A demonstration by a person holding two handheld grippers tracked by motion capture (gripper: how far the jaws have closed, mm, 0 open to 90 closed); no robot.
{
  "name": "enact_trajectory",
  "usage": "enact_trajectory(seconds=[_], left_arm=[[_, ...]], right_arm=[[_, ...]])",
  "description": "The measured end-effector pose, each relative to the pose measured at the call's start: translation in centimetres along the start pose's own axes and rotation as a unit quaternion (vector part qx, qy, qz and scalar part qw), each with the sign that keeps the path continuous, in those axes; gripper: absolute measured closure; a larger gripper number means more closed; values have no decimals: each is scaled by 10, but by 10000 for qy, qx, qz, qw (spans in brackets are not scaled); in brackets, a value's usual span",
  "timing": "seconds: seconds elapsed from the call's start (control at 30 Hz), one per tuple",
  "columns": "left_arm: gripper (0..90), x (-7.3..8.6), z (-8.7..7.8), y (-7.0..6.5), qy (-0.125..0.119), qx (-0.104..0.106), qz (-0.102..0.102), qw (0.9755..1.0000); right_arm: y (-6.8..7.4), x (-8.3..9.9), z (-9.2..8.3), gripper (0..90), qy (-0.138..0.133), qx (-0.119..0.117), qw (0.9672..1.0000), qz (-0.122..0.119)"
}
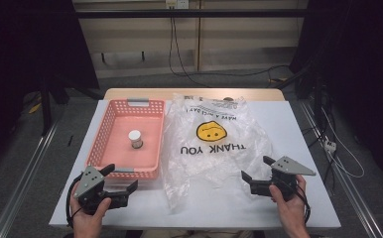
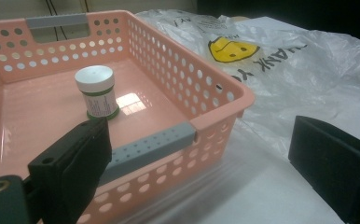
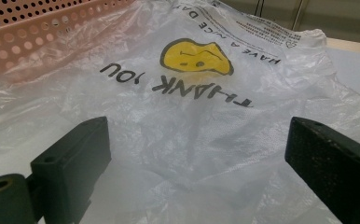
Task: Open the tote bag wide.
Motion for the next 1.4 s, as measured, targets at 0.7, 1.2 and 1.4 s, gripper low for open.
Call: enact_trajectory(seconds=[0.7, 1.2, 1.4], left_arm=[[56, 2, 1, -2, 48, 50, 61, 10000], [65, -1, -1, -6, 11, 99, 154, 9998], [65, -2, -1, -5, -38, 105, 116, 9999]], right_arm=[[18, 2, 7, 71, 451, -217, 9979, -418], [53, 3, 37, 148, 1188, -914, 9870, -576], [68, -5, 50, 169, 1604, -1101, 9778, -784]])
Point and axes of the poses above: each handheld gripper's, and its own axes: z roughly forward along the jaws, x roughly out of its underside, y roughly to its left, the point moved 9 cm from there along z, roughly forward along the jaws, and after that the axes turned 4 degrees about x, right-handed, at the moved point
